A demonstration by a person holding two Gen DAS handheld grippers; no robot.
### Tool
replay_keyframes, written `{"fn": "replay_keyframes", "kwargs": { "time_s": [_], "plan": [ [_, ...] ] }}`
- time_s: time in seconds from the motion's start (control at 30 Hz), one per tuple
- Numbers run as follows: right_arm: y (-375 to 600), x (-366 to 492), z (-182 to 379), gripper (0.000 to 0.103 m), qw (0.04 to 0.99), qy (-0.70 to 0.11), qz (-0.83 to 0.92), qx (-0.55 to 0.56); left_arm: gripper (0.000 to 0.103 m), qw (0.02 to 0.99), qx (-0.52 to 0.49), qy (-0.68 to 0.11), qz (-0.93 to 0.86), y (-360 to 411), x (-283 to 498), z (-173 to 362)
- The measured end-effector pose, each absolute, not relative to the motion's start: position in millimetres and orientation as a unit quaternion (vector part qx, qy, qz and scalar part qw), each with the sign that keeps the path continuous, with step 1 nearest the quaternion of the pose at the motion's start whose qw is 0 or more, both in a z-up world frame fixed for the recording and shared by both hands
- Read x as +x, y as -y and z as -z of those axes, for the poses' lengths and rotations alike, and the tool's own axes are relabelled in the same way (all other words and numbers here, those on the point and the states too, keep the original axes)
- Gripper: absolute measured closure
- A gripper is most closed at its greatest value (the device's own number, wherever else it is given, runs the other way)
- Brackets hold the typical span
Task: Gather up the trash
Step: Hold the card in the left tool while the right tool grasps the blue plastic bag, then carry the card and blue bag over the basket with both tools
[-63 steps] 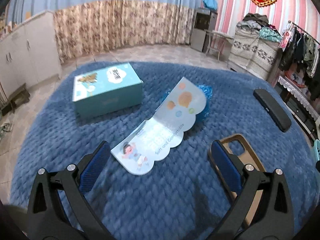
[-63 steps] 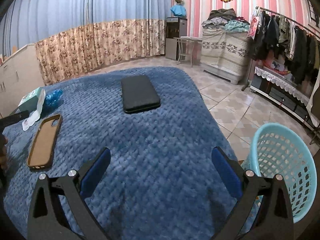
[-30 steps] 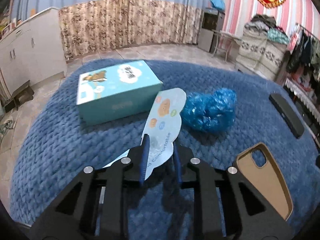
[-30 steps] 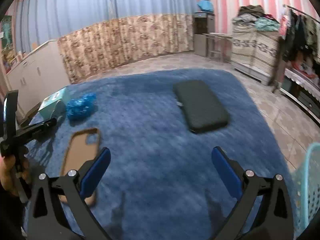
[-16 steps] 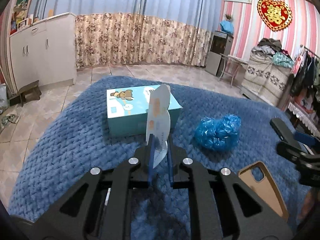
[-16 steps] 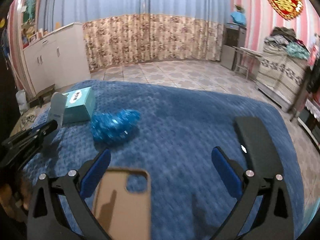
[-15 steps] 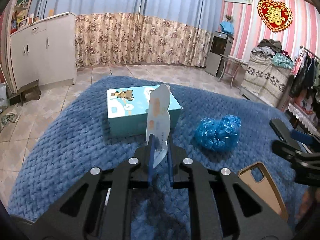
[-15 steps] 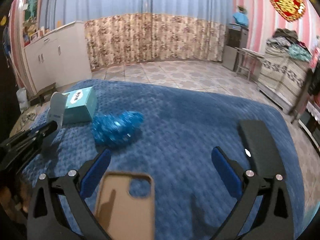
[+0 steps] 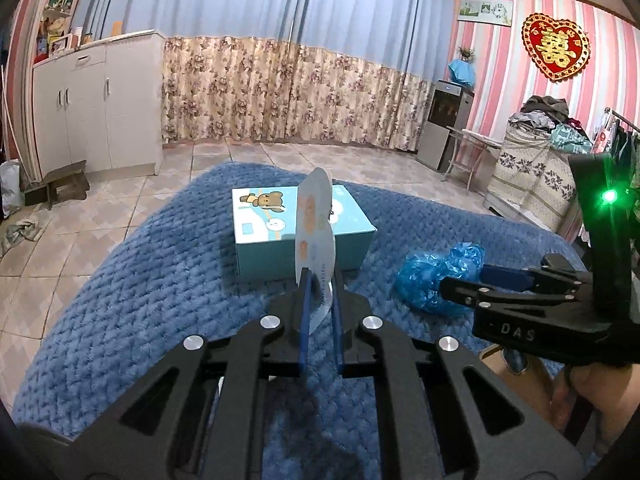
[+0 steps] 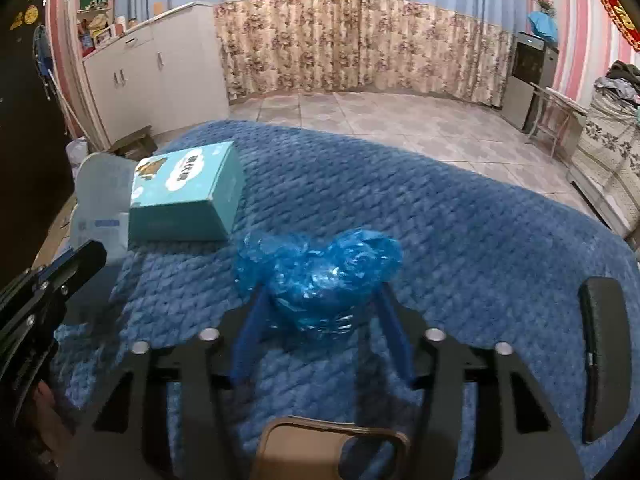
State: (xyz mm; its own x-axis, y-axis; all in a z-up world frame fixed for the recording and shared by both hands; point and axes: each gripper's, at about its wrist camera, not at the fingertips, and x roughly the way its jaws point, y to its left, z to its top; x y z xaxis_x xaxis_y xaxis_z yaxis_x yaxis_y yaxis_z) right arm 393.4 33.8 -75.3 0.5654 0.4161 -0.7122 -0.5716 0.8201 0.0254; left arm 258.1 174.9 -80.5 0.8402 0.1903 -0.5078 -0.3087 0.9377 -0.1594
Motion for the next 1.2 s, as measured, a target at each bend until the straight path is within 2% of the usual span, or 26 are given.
{"fn": "replay_keyframes", "kwargs": {
  "time_s": [0.07,0.13,0.6,0.8,1.2],
  "plan": [
    [-30.9,387.9,75.2,0.069,0.881,-0.362,-0.283,-0.109,0.095,0.952,-0.119,-0.252,-0.128,-173.7,259.0,81.5],
    [-21.2,382.9,71.2,0.073,0.886,-0.353,-0.283,-0.100,0.095,0.952,-0.119,-0.252,-0.127,-171.8,259.7,81.4],
    [160.3,298.7,11.5,0.073,0.943,-0.297,-0.147,-0.025,0.095,0.950,-0.075,-0.278,-0.124,-159.3,274.6,77.4],
    [264.8,244.1,-2.7,0.073,0.958,-0.284,-0.041,0.000,0.100,0.955,-0.073,-0.275,-0.083,-132.0,271.0,58.4],
    [409.8,174.2,-8.5,0.073,0.962,-0.246,0.098,0.067,0.101,0.971,-0.024,-0.236,0.021,-20.5,257.3,-4.9]
  ]
}}
